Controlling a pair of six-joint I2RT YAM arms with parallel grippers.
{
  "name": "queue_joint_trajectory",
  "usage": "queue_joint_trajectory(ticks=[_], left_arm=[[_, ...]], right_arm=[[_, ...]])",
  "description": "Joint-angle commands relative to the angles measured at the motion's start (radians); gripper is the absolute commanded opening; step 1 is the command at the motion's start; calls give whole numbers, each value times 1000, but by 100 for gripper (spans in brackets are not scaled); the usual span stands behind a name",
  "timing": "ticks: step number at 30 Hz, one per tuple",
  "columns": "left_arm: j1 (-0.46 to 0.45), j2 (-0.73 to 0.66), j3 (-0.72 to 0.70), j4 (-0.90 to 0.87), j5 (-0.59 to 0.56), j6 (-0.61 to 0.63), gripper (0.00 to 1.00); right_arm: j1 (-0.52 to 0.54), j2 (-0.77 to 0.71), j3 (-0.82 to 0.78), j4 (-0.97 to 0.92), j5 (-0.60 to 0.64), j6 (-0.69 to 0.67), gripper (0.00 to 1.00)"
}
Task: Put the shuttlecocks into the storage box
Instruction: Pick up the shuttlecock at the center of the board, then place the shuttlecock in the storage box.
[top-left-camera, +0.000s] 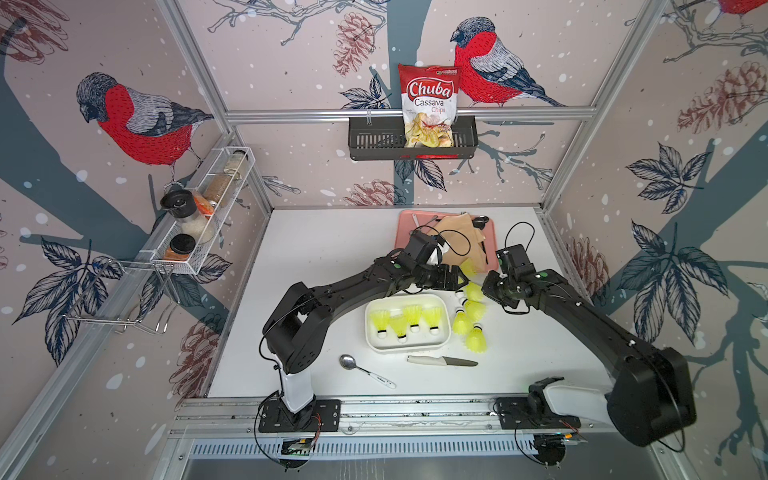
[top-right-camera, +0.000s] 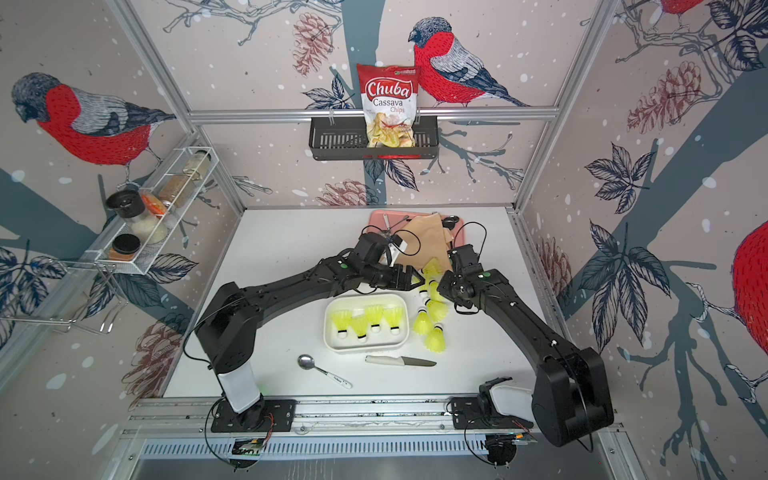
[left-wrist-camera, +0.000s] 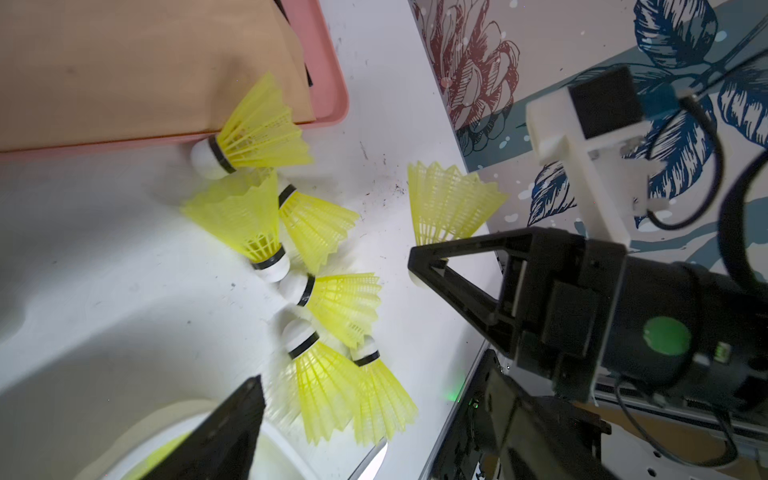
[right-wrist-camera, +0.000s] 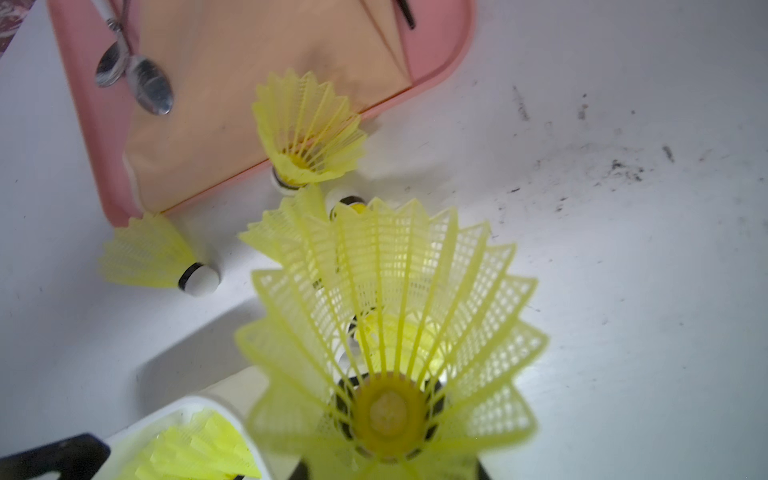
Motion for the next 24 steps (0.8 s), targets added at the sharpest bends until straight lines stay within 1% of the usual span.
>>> queue_joint_trajectory(ticks=[1,7,13,19,24], left_arm=[[19,-86,-76,24,-34,-14,87],[56,-269,-241,-14,-81,-18,87],[73,-436,-376,-82,-151,-24,87],[73,-591,-484,-151,-226,-54,87],[72,-700,-555,-198,-255,-78,87]], right_arm=[[81,-44,11,-79,42,32,20],[292,-102,1,-82,80,107,20],[486,-77,9,-59,100,137,20],[622,-8,15,7,95,145,20],[691,84,34,60,77,134,20]])
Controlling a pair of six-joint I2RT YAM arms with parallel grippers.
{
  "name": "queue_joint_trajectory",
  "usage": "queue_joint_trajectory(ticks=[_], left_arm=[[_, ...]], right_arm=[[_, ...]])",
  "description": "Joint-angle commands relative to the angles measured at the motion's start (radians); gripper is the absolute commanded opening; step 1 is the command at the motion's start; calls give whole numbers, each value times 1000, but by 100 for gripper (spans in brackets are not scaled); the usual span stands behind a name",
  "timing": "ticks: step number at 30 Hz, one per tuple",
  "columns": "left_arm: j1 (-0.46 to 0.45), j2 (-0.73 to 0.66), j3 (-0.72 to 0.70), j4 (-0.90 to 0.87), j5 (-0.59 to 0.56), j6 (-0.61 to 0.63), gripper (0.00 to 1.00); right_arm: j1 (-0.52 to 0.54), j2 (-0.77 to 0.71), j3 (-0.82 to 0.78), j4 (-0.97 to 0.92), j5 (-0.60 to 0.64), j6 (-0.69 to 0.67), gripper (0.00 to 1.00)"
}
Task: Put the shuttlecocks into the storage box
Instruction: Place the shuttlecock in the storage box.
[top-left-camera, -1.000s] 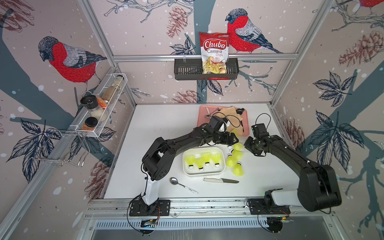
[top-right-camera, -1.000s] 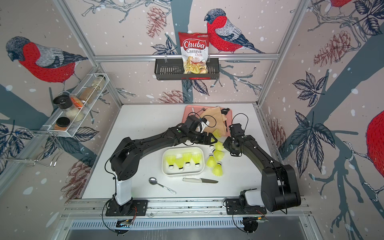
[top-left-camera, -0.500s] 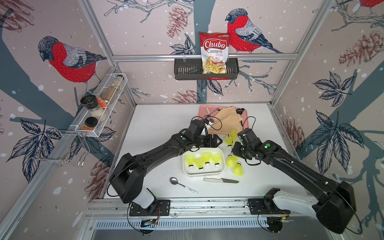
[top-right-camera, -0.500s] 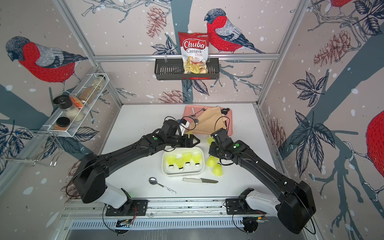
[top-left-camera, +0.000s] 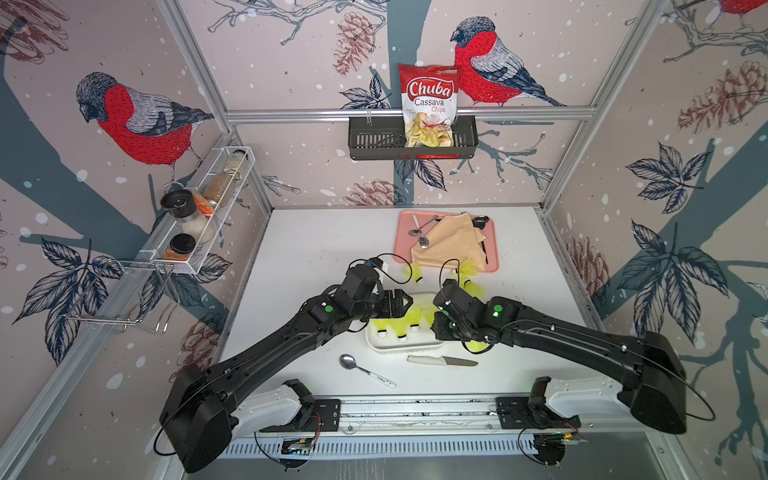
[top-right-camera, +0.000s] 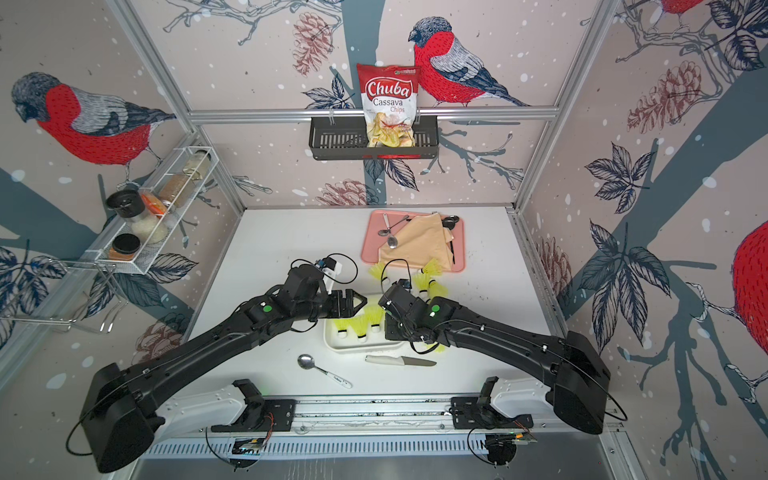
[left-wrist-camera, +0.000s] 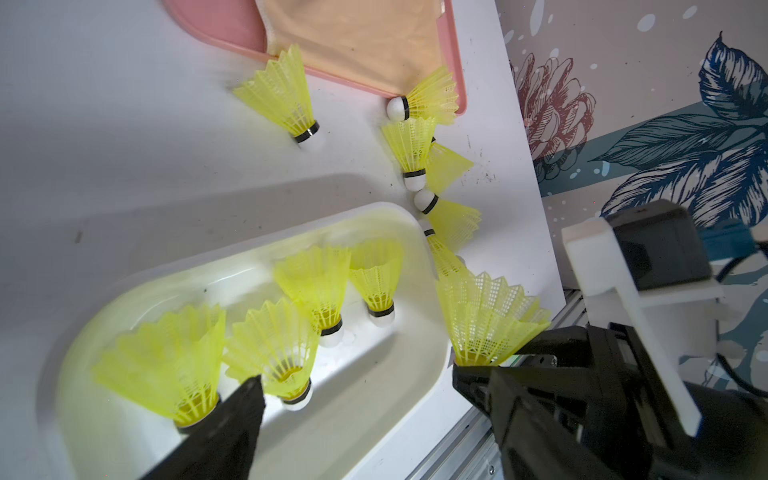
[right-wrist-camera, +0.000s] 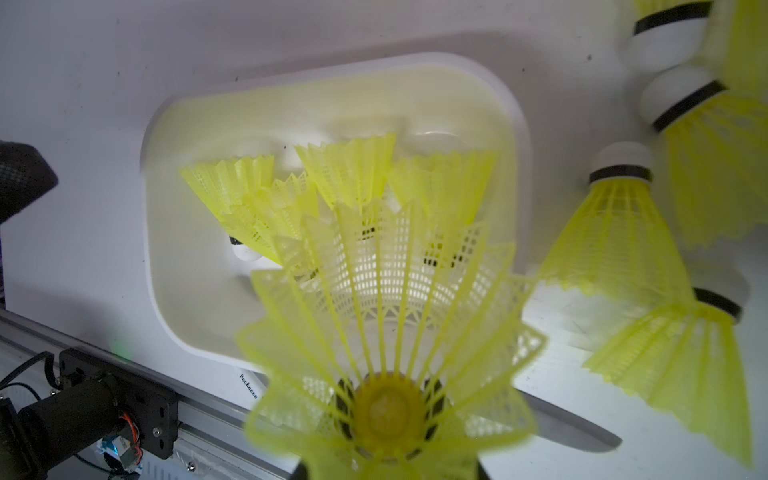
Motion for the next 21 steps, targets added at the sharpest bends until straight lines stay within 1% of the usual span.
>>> queue_joint_trajectory(ticks=[1,6,10,16,21], left_arm=[[-1,-54,-34,-50,-43,-21,87],[-8,-123,-71,-100,-42,-21,87],[-31,-155,-90,-129,-51,-23,87],[-70,-161,-116,-121,-73,-46,87],[-83,-161,-132,-107,-85,-58,87]], right_arm=[[30,48,16,57,-1,-7,20],[48,112,28,89,-6,-29,20],[51,148,33,113,-15,-45,20],[59,188,41,132,-21,-63,20],[64,208,44,139,-23,-69,20]])
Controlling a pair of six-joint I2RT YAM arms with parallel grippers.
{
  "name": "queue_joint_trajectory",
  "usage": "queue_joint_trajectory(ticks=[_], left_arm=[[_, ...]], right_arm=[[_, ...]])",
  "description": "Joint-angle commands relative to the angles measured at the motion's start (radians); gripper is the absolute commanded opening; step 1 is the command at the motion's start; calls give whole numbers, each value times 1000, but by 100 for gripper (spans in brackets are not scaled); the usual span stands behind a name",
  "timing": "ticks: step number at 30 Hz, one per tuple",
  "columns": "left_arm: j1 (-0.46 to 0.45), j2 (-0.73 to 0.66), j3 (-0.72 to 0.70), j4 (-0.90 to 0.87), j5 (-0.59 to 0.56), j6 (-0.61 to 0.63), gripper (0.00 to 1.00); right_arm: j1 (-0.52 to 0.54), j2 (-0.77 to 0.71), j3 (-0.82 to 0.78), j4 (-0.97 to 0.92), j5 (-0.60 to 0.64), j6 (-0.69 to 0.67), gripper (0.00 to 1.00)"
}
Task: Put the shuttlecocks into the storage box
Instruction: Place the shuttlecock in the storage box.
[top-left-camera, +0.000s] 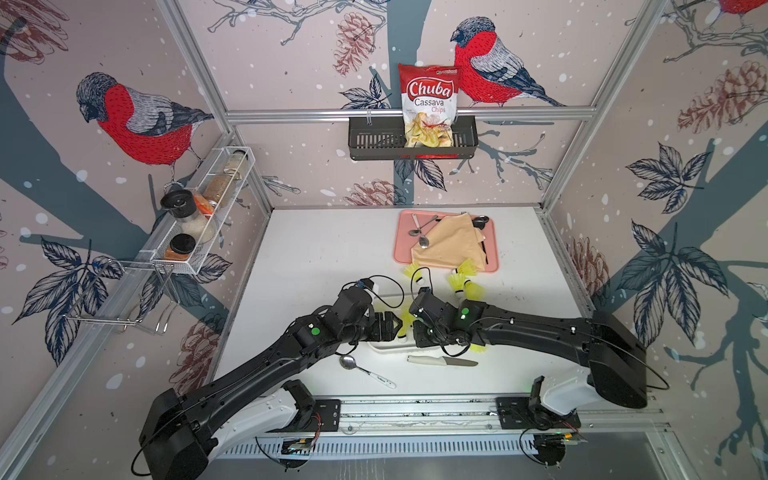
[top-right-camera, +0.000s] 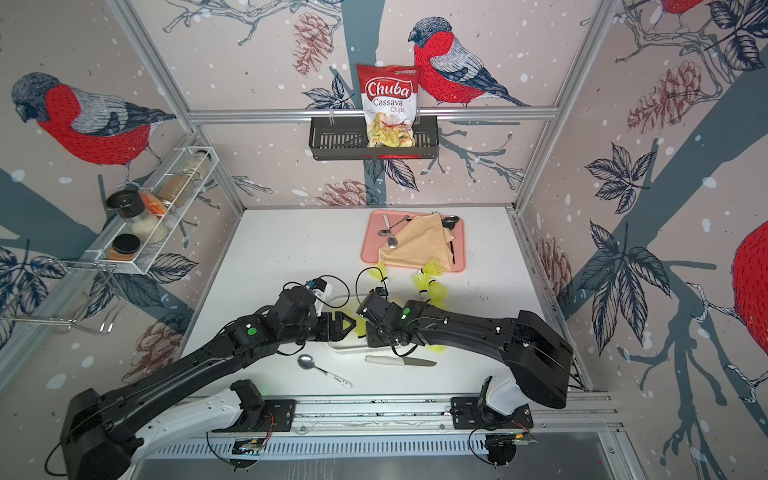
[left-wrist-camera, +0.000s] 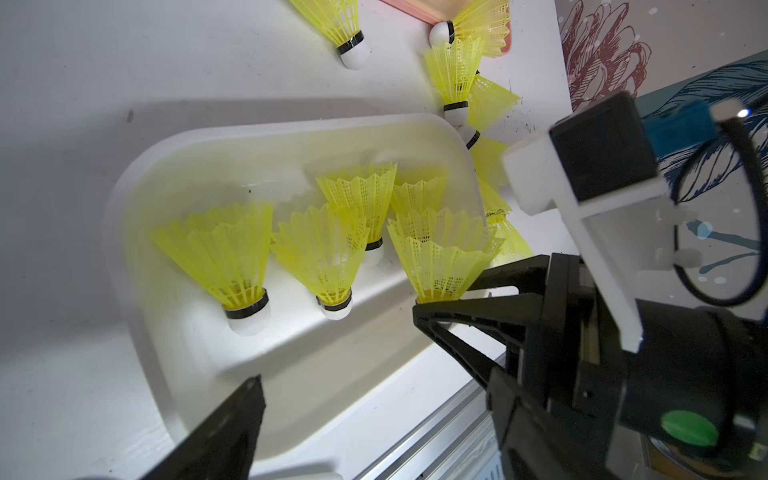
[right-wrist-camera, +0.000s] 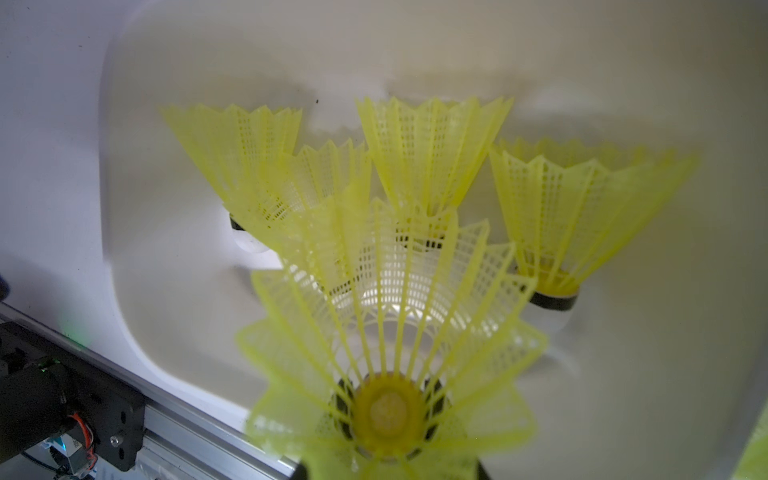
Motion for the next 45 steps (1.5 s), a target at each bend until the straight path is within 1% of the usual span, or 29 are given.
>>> queue_joint_trajectory(ticks=[1,8,11,13,15,19,30,38,45], left_arm=[[-4,-5,-9,7,-18,-10,87],[-6,-2,-18,15,-18,-10,87],[-6,0,-16,16,-21,-10,87],[-6,3,-13,16,-21,-10,87],[-5,4,-11,18,-21,-9,87],[-6,9,-5,19,-21,-8,87],[-6,12,-4,18,-19,-8,87],[-6,18,-5,25,-16,-8,87],[-6,23,-6,32,-15,-9,87]], right_arm=[[5,12,9,20,2,-19,20],[6,32,16,23,-1,-33,21],[6,41,19,23,-6,-39,24],[6,48,21,23,-8,-45,30],[6,53,21,21,-10,-49,38],[4,68,21,12,0,-62,48],[5,64,26,6,3,-67,50],[13,54,30,-13,8,-61,55],[13,42,35,-23,8,-59,57]])
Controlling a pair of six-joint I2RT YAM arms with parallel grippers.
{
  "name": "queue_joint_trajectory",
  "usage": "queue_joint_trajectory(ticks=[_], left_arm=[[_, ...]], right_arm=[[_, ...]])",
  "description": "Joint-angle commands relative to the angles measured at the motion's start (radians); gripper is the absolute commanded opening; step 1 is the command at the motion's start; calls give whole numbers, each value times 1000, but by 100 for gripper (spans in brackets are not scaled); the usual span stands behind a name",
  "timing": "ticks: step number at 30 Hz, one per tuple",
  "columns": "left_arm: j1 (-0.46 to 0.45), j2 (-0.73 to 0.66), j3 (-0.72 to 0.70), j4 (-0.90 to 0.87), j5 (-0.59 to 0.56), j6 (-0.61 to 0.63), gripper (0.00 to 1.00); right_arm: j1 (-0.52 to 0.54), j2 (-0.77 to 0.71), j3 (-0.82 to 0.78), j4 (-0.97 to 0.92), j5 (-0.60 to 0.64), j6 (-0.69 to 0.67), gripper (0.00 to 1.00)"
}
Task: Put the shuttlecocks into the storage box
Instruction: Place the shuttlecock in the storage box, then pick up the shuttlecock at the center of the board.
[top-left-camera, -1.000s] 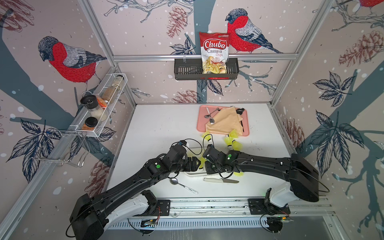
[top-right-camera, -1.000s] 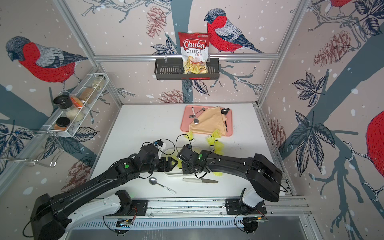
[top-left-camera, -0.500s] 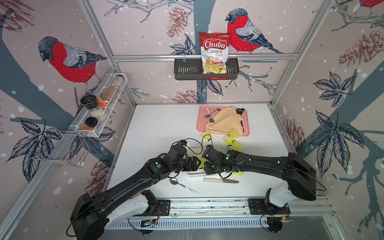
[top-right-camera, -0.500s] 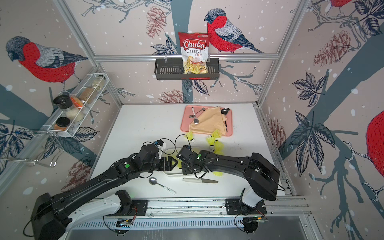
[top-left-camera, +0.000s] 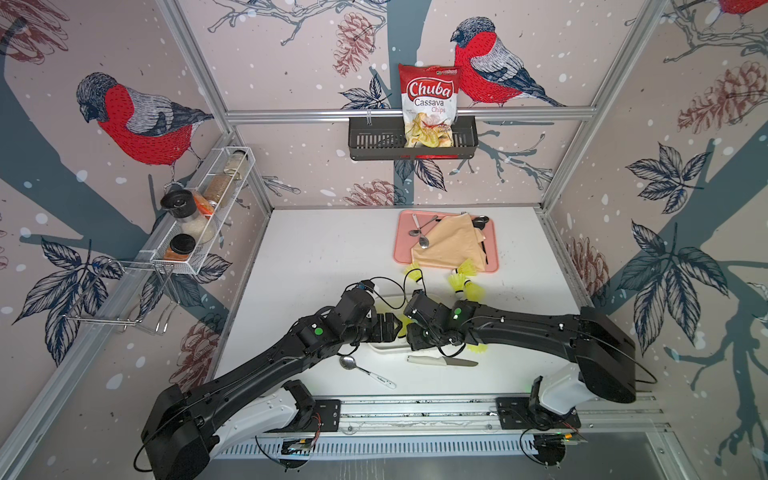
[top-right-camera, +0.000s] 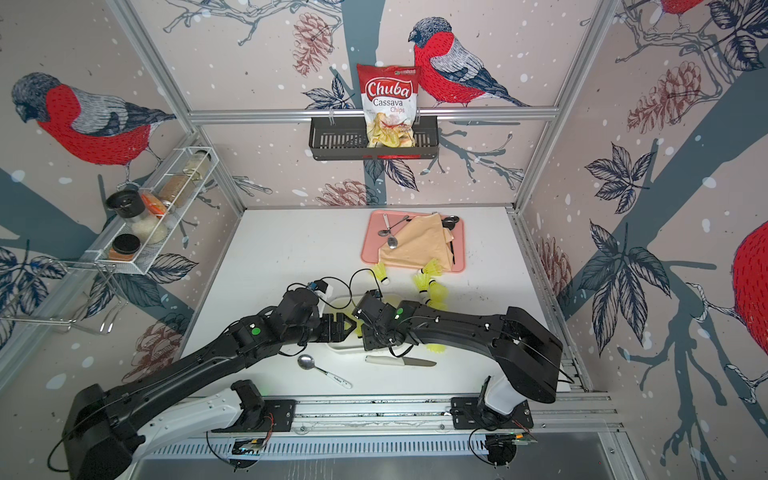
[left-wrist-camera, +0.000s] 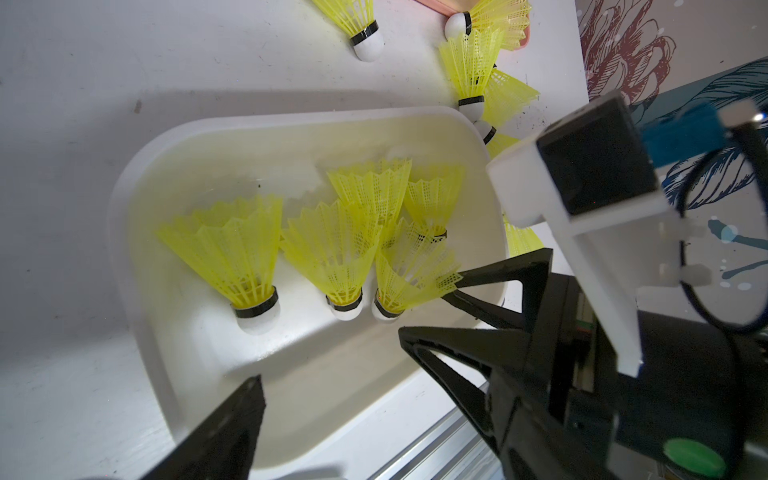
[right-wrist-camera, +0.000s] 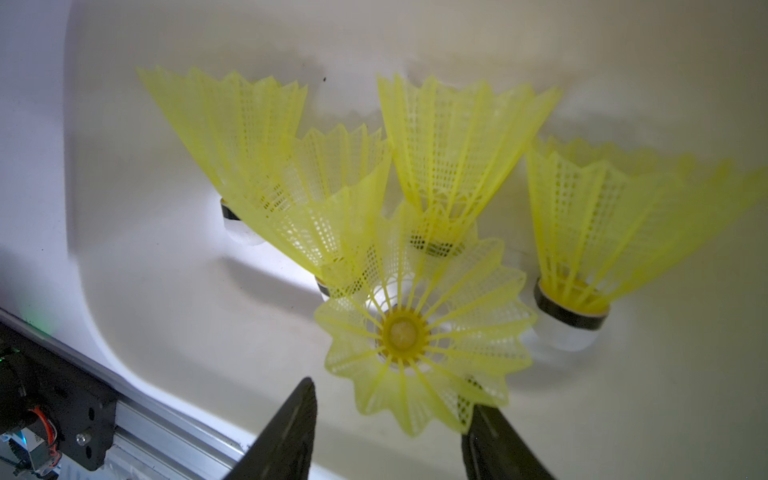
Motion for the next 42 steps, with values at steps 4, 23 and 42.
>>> queue_joint_trajectory(ticks=[4,23,42], left_arm=[[0,4,5,23,-7,0,87],[0,10,41,18,-18,-10,88],[61,142,244,86,39,23,90]], right_arm=[[2,-9,3,-18,17,-6,59],[3,-73,64,-95,39,9,62],[-281,-191,140,-266,56,-55,56]])
